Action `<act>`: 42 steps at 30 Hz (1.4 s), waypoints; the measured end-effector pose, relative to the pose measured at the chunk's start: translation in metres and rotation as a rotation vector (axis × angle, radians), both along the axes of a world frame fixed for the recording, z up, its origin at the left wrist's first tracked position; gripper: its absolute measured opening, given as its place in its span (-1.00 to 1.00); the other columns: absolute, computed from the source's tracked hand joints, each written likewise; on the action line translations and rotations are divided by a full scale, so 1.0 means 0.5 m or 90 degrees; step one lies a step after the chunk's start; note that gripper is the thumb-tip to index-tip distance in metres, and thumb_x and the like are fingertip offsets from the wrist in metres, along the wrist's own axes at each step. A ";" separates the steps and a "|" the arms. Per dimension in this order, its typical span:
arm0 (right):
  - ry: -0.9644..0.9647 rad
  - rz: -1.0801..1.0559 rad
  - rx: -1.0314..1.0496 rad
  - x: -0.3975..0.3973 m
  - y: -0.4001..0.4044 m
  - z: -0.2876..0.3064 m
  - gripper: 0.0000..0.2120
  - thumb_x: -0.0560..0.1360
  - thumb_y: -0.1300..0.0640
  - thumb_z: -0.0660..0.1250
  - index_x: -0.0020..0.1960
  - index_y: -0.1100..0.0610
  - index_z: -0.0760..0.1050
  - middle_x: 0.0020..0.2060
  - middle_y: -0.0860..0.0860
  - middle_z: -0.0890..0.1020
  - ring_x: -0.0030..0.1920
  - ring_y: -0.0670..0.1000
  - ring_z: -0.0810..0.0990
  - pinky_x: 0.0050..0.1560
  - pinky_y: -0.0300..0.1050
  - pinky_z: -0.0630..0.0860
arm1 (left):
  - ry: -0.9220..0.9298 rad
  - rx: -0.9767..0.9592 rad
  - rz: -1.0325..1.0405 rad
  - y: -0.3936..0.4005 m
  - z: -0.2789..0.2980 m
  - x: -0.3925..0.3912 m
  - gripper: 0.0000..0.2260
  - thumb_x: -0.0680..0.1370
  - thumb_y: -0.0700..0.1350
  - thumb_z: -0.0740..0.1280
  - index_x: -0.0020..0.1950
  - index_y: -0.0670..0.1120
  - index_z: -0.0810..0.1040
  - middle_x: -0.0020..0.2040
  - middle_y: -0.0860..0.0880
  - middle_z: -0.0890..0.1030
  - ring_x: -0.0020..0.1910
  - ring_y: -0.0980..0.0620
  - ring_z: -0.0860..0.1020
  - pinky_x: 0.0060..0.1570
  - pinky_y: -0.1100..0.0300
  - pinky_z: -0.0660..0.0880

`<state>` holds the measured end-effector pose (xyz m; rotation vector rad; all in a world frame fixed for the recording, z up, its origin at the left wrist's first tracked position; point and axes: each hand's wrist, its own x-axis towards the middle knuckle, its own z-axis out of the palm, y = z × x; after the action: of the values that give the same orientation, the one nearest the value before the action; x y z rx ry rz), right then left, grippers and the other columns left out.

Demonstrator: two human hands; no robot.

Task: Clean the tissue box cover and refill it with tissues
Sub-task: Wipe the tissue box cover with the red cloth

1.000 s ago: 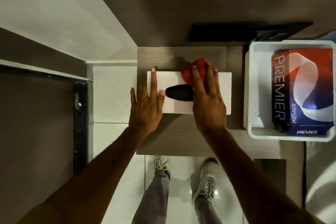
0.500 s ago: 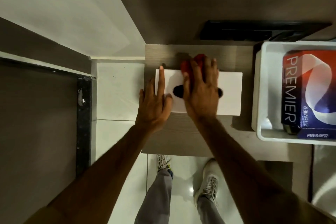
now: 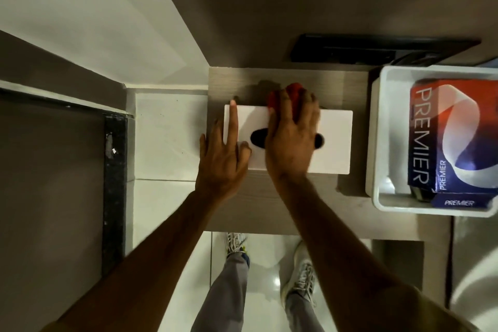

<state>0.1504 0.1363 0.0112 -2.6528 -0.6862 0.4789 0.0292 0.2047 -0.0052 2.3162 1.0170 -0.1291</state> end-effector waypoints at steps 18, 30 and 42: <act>0.010 0.071 0.064 -0.132 -0.099 0.007 -0.37 0.55 0.15 0.17 0.61 -0.01 0.21 0.62 0.18 0.13 0.62 0.24 0.09 0.37 0.30 0.47 | 0.044 -0.034 -0.011 0.002 -0.004 -0.002 -0.40 0.61 0.22 -0.18 0.60 0.14 -0.33 0.65 -0.08 0.03 0.61 -0.16 0.12 0.52 -0.32 0.05; -0.021 -0.013 0.013 0.055 -0.359 0.070 -0.42 0.65 0.14 0.26 0.62 -0.03 0.17 0.60 0.07 0.21 0.50 0.19 0.39 0.19 0.17 0.62 | 0.058 0.005 -0.027 0.004 -0.002 0.004 -0.39 0.62 0.20 -0.14 0.61 0.12 -0.30 0.66 -0.09 -0.03 0.60 -0.26 0.13 0.50 -0.36 0.10; 0.059 -0.099 -0.039 0.189 -0.450 0.017 -0.62 0.61 0.11 0.31 0.34 0.26 0.36 0.36 0.27 0.47 0.31 0.35 0.49 0.22 0.25 0.51 | 0.004 0.016 0.114 -0.036 0.028 0.031 -0.36 0.63 0.13 0.11 0.64 0.08 -0.10 0.48 -0.22 0.35 0.29 -0.29 0.50 0.18 -0.20 0.54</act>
<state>0.2451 -0.0887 0.0198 -2.6949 -0.4395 0.5822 0.0445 0.1867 0.0089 2.2354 1.2300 -0.0513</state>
